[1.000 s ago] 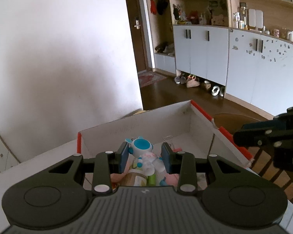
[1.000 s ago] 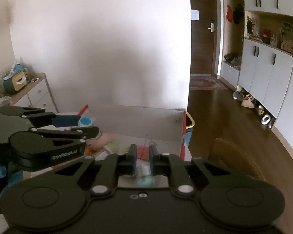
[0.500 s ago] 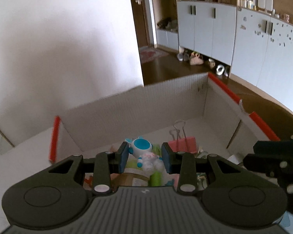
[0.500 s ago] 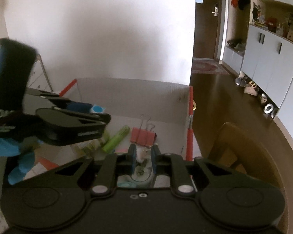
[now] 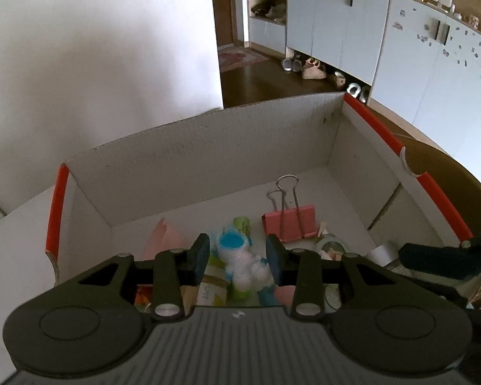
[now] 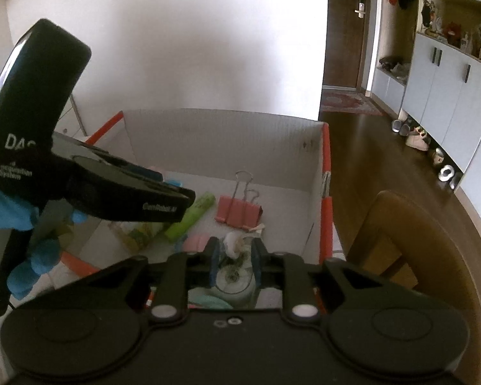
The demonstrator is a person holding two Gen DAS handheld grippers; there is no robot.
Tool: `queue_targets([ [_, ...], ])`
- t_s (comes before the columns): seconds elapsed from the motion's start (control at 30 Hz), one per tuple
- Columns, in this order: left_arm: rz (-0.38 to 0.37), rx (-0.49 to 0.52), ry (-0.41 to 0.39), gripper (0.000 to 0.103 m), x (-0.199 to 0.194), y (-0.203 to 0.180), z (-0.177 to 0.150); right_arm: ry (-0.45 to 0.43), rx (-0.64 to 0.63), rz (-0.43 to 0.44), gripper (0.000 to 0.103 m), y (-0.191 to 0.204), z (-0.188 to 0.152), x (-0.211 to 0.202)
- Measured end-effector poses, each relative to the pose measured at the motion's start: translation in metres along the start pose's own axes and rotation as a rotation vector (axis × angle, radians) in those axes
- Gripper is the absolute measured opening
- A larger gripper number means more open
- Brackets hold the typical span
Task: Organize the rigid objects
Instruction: 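Open both tools to drop the keychain and sharpener into the box, then withdraw both tools from the box toward the yellow box and glue stick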
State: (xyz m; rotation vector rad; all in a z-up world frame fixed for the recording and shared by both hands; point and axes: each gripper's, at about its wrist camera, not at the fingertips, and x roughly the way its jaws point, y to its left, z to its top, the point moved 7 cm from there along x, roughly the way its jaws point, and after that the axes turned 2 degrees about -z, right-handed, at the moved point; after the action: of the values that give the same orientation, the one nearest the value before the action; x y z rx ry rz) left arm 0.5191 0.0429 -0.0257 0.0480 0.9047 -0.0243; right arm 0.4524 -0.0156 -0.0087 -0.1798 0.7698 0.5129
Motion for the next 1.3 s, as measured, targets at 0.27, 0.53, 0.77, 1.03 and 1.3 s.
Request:
queue_targets([
  [0.27,0.005,0.002,-0.032,0.059,-0.008,0.001,0.0,0.006,0.002,-0.003,0.021,-0.001,-0.004,0.001],
  [0.53,0.013,0.016,-0.089,0.059,-0.034,-0.003,-0.001,-0.014,0.007,-0.006,0.022,-0.001,-0.003,-0.017],
  [0.77,0.018,0.034,-0.128,0.059,-0.065,-0.008,-0.004,-0.051,0.013,-0.011,0.027,0.0,0.0,-0.046],
  [1.03,0.018,0.057,-0.173,0.059,-0.105,-0.018,-0.012,-0.091,0.013,-0.01,0.037,0.004,0.001,-0.079],
  [1.3,0.019,0.069,-0.207,0.068,-0.142,-0.02,-0.029,-0.12,0.0,-0.008,0.049,0.015,-0.008,-0.107],
])
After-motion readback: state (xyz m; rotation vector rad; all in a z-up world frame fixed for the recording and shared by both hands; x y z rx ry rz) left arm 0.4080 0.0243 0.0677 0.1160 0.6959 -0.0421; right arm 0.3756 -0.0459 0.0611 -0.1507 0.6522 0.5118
